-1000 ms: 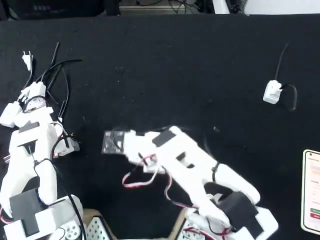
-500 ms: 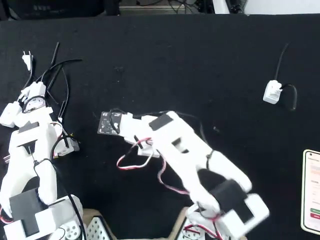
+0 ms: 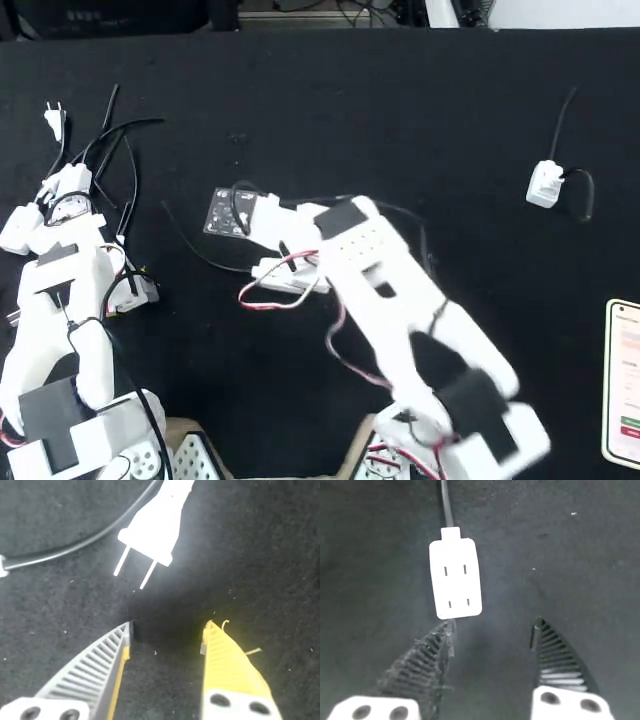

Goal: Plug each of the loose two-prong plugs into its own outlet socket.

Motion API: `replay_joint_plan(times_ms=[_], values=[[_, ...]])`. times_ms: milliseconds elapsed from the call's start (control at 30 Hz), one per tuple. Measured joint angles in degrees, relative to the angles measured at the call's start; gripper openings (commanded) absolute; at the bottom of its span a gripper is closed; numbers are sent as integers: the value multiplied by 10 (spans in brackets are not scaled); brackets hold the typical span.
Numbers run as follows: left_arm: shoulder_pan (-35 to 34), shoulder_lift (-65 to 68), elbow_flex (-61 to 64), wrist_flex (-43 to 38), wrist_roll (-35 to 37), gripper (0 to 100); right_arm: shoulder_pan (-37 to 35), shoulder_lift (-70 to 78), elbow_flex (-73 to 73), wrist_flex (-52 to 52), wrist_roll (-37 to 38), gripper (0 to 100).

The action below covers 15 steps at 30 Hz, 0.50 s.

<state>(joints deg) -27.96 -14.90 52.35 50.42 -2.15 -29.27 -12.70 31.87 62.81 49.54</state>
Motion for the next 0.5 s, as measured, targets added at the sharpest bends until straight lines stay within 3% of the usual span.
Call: replay_joint_plan(times_ms=[133,267,500], values=[[0,0,0,0,0,227,0,-91,52,12,-39,219],[0,0,-3,3,0,229,-1,-170,120,2,-138,218],[-14,1,-25,18,-14,230,-1,-201,283,-171,-317,218]])
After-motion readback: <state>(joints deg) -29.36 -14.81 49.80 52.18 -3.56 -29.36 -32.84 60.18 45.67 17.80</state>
